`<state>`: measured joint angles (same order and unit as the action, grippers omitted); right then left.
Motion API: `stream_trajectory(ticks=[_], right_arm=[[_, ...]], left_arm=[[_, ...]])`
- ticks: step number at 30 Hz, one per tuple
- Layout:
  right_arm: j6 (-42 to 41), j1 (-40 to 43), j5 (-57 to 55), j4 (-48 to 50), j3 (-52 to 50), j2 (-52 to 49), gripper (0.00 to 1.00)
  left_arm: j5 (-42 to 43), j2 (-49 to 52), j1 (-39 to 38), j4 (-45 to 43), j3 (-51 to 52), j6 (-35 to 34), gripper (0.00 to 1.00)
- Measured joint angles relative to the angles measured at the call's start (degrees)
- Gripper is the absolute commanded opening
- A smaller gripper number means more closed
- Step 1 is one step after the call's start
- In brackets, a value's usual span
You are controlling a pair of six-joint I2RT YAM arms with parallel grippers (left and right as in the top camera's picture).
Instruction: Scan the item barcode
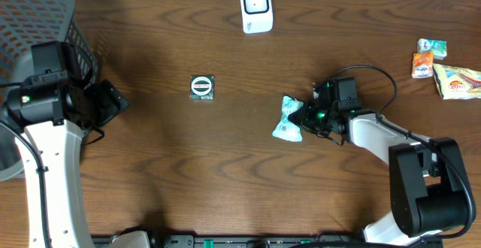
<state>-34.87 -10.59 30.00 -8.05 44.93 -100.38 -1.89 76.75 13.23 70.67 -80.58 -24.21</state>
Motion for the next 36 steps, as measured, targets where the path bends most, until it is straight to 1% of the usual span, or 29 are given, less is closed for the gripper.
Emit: stream_trajectory(ticks=[6, 10, 16, 20, 29, 36], right_arm=[[0.59, 0.31, 3.1, -3.37, 0.35, 0.52, 0.01], [1.03, 0.24, 5.42, -4.42, 0.9, 3.26, 0.01], [1.29, 0.17, 10.34, -3.56, 7.76, 10.62, 0.01], [1.44, -0.48, 14.45, -1.7, 12.41, 13.31, 0.01], [4.85, -5.18, 19.06, -1.57, 19.1, 13.97, 0.01], [4.96, -5.81, 19.17, -2.67, 22.05, 13.99, 0.01]], left_arm=[[0.0, 0.0, 0.0, 0.0, -0.02, 0.0, 0.98], [0.0, 0.0, 0.0, 0.0, 0.0, 0.0, 0.98], [0.0, 0.0, 0.02, 0.0, -0.02, 0.0, 0.98], [0.0, 0.0, 0.02, 0.0, 0.0, 0.0, 0.98], [0.0, 0.0, 0.02, 0.0, -0.02, 0.0, 0.98], [0.0, 0.0, 0.02, 0.0, 0.0, 0.0, 0.97]])
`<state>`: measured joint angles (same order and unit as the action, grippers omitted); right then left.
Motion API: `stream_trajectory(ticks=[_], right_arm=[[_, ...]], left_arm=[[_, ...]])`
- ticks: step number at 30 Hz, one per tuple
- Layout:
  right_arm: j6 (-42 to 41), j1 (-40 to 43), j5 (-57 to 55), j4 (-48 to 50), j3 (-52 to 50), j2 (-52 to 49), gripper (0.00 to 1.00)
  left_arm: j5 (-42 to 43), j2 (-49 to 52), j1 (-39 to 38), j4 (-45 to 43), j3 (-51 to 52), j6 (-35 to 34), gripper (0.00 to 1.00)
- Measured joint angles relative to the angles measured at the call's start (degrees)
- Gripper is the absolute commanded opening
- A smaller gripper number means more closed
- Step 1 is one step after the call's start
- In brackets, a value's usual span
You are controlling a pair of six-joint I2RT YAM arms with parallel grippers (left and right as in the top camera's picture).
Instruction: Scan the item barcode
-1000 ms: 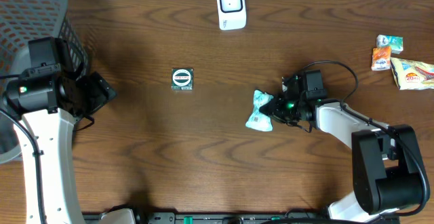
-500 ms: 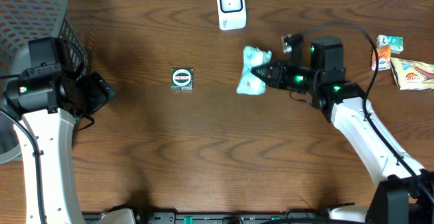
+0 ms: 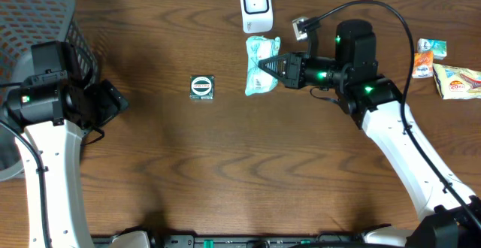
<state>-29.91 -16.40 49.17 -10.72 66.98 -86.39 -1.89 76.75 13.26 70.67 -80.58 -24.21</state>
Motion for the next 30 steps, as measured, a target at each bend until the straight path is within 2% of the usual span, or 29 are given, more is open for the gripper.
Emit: stream_trajectory(ticks=[10, 30], right_arm=[[0.02, -1.36, -4.81, -2.64, 0.02, 0.0, 0.01], [0.02, -3.58, -6.49, -3.15, 0.02, 0.0, 0.01]], left_arm=[[0.0, 0.0, -0.02, 0.0, 0.0, 0.0, 0.98], [0.0, 0.0, 0.0, 0.0, -0.02, 0.0, 0.97]])
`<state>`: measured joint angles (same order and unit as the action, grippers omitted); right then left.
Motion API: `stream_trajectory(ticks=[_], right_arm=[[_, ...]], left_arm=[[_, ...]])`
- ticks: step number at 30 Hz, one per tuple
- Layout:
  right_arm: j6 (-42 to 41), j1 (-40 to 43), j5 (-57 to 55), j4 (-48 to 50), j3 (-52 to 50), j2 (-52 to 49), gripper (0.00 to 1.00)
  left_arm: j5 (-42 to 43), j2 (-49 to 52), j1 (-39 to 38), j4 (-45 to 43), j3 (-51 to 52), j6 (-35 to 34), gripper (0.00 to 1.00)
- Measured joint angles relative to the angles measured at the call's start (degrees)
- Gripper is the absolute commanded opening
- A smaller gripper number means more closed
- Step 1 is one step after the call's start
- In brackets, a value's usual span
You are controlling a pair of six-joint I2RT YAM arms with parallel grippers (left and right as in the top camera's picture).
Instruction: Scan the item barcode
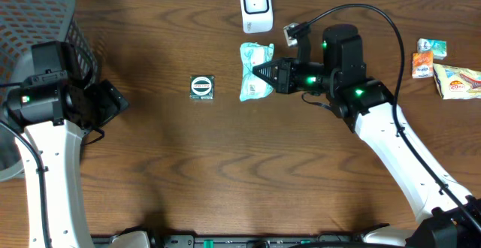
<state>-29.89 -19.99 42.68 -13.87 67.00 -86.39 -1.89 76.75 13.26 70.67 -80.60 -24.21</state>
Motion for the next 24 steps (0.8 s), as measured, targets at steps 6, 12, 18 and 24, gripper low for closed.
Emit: stream_trajectory(ticks=[6, 12, 18, 24], right_arm=[[0.0, -0.02, -1.55, -1.25, 0.0, 0.0, 0.01], [0.0, -0.02, -2.01, -1.31, 0.0, 0.0, 0.01], [0.0, -0.02, -2.67, -1.62, 0.0, 0.0, 0.01], [0.0, -0.02, -3.65, -2.47, 0.0, 0.0, 0.01]], left_arm=[[0.0, 0.0, -0.02, 0.0, 0.02, 0.0, 0.98], [0.0, 0.0, 0.0, 0.0, 0.02, 0.0, 0.98], [0.0, 0.0, 0.0, 0.0, 0.02, 0.0, 0.98], [0.0, 0.0, 0.0, 0.0, 0.0, 0.0, 0.97]])
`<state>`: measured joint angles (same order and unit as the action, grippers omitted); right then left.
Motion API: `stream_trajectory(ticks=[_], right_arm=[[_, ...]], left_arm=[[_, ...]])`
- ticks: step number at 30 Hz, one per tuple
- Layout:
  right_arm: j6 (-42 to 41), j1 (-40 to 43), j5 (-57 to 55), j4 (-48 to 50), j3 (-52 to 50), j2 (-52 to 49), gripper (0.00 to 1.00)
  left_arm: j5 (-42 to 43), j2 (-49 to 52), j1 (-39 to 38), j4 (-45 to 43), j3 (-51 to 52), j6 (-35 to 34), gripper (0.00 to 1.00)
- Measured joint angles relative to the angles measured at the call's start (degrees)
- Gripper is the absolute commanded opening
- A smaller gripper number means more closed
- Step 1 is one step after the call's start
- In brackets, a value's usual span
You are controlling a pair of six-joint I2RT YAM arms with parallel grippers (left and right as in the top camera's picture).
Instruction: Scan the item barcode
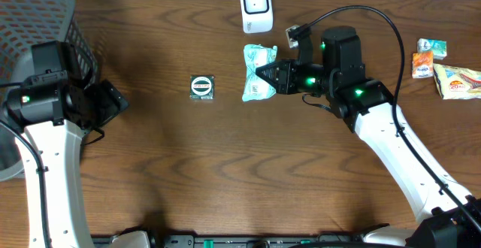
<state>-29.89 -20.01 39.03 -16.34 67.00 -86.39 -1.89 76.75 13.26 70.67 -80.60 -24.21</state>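
Observation:
My right gripper is shut on a pale green and white packet, holding it just below the white barcode scanner that stands at the table's far edge. The packet shows its printed face upward to the overhead camera. My left gripper sits at the far left beside the basket; its fingers are too dark to tell open from shut.
A small dark square item with a round label lies left of the packet. A grey mesh basket stands in the far left corner. Several snack packets lie at the right edge.
The right gripper and its packet have shifted slightly to the right and a touch lower. The left arm has not moved.
The right gripper was down at the table on the packet, right of centre. Then it held the packet near the scanner, below and just right of it. It then stood slightly further left, and now has drifted back a little right.

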Motion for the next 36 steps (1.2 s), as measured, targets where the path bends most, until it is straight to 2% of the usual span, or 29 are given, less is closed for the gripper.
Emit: stream_trajectory(ticks=[22, 28, 36], right_arm=[[0.68, -1.25, -2.97, -3.37, 0.02, 0.0, 0.02], [2.56, -3.8, -19.3, -12.94, 0.04, 0.0, 0.02], [6.56, -5.68, -42.12, -19.87, 0.07, -0.66, 0.02]], left_arm=[[0.0, 0.0, 0.0, -0.02, 0.02, 0.0, 0.98], [0.02, 0.0, -0.02, 0.0, 0.02, 0.0, 0.98], [0.0, 0.0, 0.0, 0.0, 0.02, 0.0, 0.98]])
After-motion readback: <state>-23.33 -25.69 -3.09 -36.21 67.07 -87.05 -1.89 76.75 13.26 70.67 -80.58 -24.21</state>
